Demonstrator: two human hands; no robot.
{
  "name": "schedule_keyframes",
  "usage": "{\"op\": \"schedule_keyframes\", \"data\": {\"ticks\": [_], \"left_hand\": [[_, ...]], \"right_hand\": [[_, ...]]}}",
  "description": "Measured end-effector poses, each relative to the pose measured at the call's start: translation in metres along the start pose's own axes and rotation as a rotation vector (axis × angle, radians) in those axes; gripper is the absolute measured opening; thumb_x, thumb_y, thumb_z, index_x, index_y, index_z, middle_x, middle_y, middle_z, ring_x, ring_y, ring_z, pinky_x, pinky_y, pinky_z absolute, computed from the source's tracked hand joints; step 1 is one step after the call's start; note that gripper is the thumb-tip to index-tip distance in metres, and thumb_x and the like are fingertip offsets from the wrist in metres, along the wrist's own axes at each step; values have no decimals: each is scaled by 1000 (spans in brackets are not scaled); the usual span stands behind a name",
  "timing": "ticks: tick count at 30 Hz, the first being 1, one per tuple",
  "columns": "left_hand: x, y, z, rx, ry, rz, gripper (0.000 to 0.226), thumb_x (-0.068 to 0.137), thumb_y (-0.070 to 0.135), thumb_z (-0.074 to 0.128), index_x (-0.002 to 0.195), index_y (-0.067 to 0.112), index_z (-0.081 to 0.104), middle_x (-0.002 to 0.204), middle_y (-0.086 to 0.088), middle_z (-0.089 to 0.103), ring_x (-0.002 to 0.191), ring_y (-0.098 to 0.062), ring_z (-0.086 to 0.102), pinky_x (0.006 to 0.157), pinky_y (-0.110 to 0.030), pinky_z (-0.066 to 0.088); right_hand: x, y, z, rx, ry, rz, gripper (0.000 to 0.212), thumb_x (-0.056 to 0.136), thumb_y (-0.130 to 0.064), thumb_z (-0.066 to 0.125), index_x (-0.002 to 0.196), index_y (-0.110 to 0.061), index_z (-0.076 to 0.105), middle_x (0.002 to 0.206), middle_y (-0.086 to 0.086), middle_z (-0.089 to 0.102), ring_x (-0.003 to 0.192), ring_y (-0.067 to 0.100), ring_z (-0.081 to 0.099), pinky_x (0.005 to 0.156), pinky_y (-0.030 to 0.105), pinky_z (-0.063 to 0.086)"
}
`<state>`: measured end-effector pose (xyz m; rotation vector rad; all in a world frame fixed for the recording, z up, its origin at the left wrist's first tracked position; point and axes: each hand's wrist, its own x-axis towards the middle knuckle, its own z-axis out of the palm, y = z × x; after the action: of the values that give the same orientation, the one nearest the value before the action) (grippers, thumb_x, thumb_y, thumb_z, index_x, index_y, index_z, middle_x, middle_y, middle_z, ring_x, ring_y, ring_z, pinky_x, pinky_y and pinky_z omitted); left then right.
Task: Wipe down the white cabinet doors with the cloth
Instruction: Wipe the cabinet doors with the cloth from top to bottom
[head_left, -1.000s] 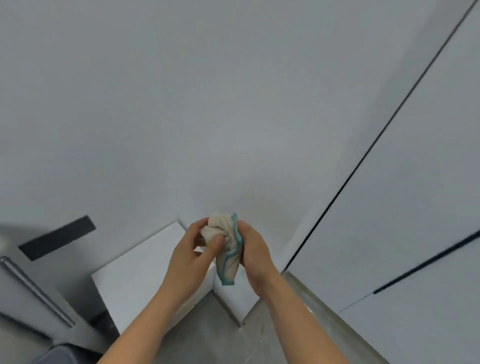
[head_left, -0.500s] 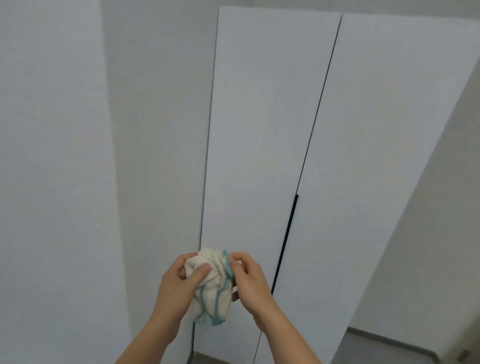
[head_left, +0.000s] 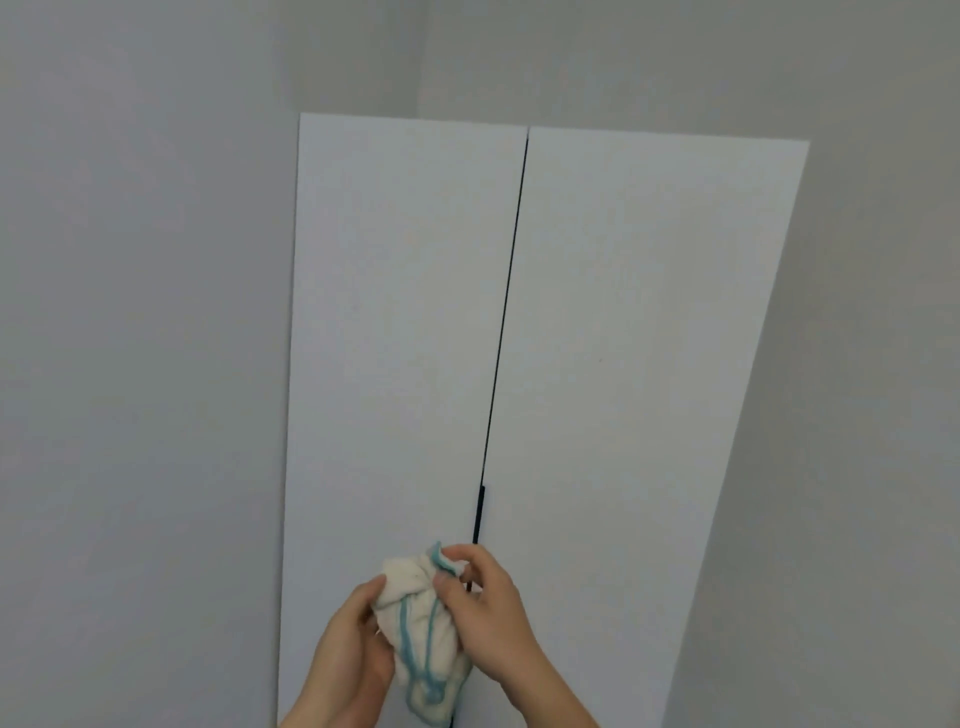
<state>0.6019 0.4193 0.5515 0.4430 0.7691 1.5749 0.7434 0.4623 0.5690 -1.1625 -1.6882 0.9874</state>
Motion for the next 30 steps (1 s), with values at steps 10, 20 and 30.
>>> {"op": "schedule_keyframes", "data": {"ticks": [10, 20, 30], "left_hand": [[103, 47, 92, 122, -124, 183, 34, 103, 17, 49, 129, 1, 63, 124, -19, 71, 125, -35, 62, 110, -50, 46], [162, 81, 185, 115, -200, 319, 30, 102, 21, 57, 130, 12, 61, 115, -16, 74, 104, -30, 74, 78, -41, 63], [191, 85, 279, 773, -185, 1275, 24, 94, 28, 68, 117, 30, 60, 115, 14, 59, 105, -7, 60, 85, -21, 47]], "right_hand": [[126, -60, -67, -22, 100, -145, 18, 97, -31, 67, 115, -30, 63, 106, -7, 67, 90, 11, 67, 81, 28, 55], [187, -86, -108, -341, 356, -395, 17, 96, -36, 66, 104, -38, 52, 96, -10, 66, 70, 11, 63, 70, 35, 55], [248, -140, -191, -743, 555, -695, 24, 92, -27, 67, 115, -24, 63, 123, -6, 51, 108, 17, 53, 66, 34, 47]]}}
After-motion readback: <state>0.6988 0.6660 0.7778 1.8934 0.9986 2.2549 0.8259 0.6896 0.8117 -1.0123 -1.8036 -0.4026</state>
